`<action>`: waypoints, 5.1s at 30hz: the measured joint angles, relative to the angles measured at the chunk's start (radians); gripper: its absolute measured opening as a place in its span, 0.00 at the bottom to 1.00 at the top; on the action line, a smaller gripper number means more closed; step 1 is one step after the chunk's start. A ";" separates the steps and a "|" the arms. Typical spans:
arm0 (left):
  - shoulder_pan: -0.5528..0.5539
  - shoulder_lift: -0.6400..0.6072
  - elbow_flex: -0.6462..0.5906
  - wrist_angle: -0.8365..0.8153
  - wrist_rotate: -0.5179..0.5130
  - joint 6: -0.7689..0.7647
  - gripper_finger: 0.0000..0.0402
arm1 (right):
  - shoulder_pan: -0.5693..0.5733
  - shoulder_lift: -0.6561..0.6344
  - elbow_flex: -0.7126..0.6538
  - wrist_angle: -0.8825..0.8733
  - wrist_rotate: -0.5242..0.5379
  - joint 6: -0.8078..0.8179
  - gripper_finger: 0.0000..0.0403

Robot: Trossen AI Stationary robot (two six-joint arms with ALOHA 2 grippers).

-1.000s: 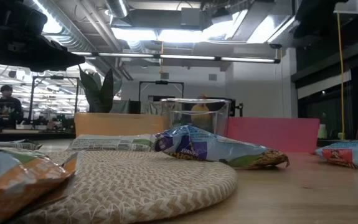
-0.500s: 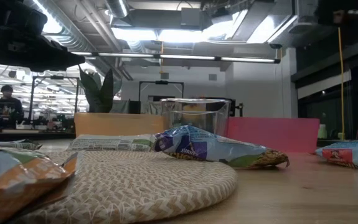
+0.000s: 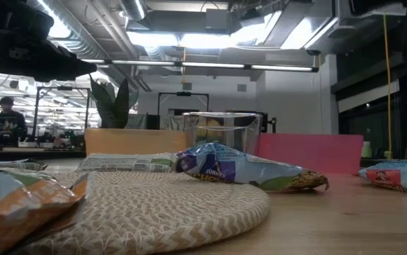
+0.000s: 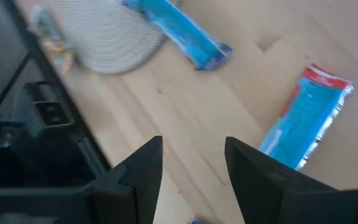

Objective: Pick and place Granola Bars by type
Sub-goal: Put the right red granola bar into the pink bin

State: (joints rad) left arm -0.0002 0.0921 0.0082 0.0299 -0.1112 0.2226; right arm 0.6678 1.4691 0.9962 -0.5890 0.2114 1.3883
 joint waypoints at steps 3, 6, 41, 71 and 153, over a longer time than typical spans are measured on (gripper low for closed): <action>0.000 0.000 0.000 0.000 0.000 0.000 0.01 | -0.004 0.023 0.000 -0.038 -0.014 0.051 0.44; 0.000 0.000 0.000 0.000 0.000 0.000 0.01 | -0.016 0.035 0.000 -0.094 -0.061 0.106 0.44; 0.000 0.000 0.000 0.000 0.000 0.000 0.01 | -0.064 0.248 0.000 -0.176 -0.107 0.197 0.80; 0.000 0.000 0.000 0.000 0.000 0.000 0.01 | -0.082 0.285 0.000 -0.164 -0.116 0.173 0.22; 0.000 0.000 0.000 0.000 0.000 0.000 0.01 | -0.976 -0.209 0.373 -0.645 0.043 -0.806 0.16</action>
State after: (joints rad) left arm -0.0002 0.0923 0.0084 0.0299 -0.1112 0.2222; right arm -0.3078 1.2599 1.3689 -1.2342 0.2547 0.5823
